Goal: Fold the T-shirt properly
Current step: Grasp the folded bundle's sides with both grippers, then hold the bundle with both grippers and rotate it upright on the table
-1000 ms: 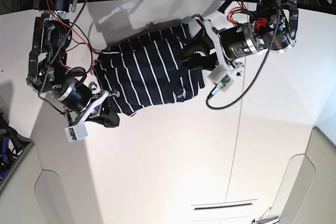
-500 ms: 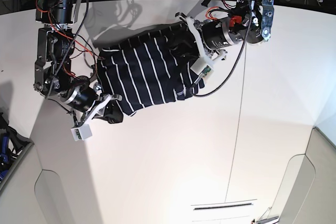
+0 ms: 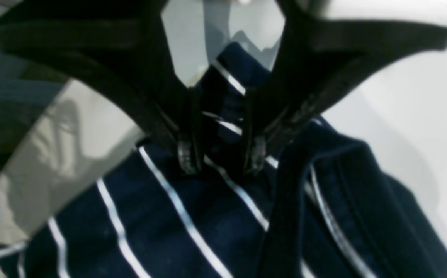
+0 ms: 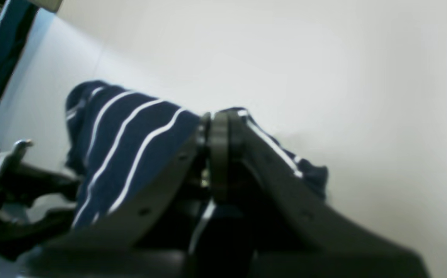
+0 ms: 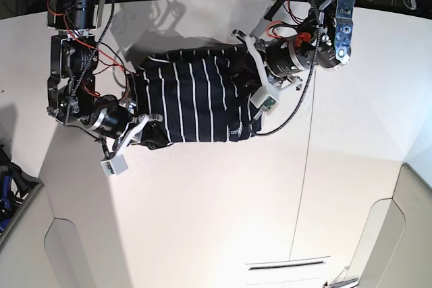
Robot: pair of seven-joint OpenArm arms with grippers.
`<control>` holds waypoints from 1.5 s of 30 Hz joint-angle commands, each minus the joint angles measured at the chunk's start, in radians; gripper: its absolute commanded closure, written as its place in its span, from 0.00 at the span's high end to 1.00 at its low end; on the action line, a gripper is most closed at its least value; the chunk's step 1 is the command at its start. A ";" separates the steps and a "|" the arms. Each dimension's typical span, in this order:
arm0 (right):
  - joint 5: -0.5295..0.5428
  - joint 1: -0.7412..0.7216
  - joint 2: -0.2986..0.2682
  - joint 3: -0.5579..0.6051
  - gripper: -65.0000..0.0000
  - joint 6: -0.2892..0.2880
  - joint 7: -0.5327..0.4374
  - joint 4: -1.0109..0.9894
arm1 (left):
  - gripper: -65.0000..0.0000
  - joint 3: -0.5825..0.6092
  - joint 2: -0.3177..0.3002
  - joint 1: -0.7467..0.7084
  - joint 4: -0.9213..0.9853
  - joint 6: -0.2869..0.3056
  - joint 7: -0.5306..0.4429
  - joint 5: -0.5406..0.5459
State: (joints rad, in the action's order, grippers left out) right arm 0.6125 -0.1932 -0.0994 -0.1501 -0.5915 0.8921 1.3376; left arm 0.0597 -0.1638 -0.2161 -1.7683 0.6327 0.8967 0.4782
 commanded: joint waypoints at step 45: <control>0.019 0.036 -0.003 -0.001 0.00 -0.012 -0.063 0.017 | 0.27 -0.002 -0.039 0.080 -0.024 -0.045 0.032 0.065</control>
State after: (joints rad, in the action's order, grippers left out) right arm 0.6163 -0.1360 -0.0994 -0.1501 -0.5919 0.8524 1.3376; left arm 0.0597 -0.1997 -0.1440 -1.7721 0.5869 0.9417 0.5247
